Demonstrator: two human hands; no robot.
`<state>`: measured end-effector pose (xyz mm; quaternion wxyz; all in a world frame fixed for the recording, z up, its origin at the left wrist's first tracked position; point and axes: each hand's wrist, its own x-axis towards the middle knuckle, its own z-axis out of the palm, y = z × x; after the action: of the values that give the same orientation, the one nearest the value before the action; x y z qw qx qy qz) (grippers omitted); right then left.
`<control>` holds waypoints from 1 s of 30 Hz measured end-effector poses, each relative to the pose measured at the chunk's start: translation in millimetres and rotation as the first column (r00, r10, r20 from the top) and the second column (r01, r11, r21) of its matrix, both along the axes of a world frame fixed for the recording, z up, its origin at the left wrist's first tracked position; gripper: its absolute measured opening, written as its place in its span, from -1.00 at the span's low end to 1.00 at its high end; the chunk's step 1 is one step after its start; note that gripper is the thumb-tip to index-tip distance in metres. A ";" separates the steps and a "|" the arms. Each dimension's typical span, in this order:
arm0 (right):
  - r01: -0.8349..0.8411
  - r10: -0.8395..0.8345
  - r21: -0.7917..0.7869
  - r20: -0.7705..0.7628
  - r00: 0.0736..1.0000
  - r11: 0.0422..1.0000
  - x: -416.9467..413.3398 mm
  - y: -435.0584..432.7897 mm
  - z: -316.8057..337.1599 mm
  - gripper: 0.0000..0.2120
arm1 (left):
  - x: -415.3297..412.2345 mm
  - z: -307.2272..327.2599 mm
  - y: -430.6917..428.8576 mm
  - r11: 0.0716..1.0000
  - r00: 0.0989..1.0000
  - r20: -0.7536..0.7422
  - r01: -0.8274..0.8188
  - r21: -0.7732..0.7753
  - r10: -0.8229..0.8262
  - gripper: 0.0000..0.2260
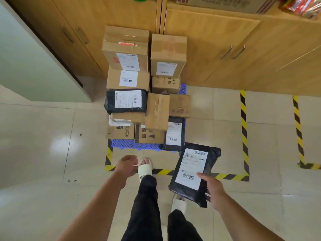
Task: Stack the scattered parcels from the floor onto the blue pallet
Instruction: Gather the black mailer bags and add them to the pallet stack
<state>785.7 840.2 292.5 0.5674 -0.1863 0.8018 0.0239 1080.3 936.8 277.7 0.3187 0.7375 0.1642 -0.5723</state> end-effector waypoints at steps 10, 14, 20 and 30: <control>-0.041 0.090 -0.178 0.276 0.957 0.983 -6.2 -25.2 -65.9 -0.76 | -13.0 -78.2 46.9 0.999 0.981 0.187 -0.049 0.008 0.047 -0.79; 0.025 0.047 -0.192 0.362 0.931 0.981 -22.9 -34.3 -102.8 -0.77 | -12.1 -115.6 21.5 0.991 0.921 0.368 0.132 0.009 -0.126 -0.62; -0.033 0.137 -0.245 0.419 0.898 0.969 -19.3 -75.8 -212.3 -0.74 | 55.8 -198.2 -69.4 0.961 0.775 0.624 0.083 -0.264 0.105 -0.28; -0.310 0.509 -0.475 0.379 0.773 0.824 36.7 -136.1 -331.4 -0.72 | 116.3 -284.9 -136.9 0.964 0.435 0.889 0.145 -0.222 0.139 -0.40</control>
<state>822.4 704.1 -38.9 0.6834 -0.4673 0.5580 -0.0568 1196.7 799.9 -7.2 0.4516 0.8786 -0.1100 -0.1094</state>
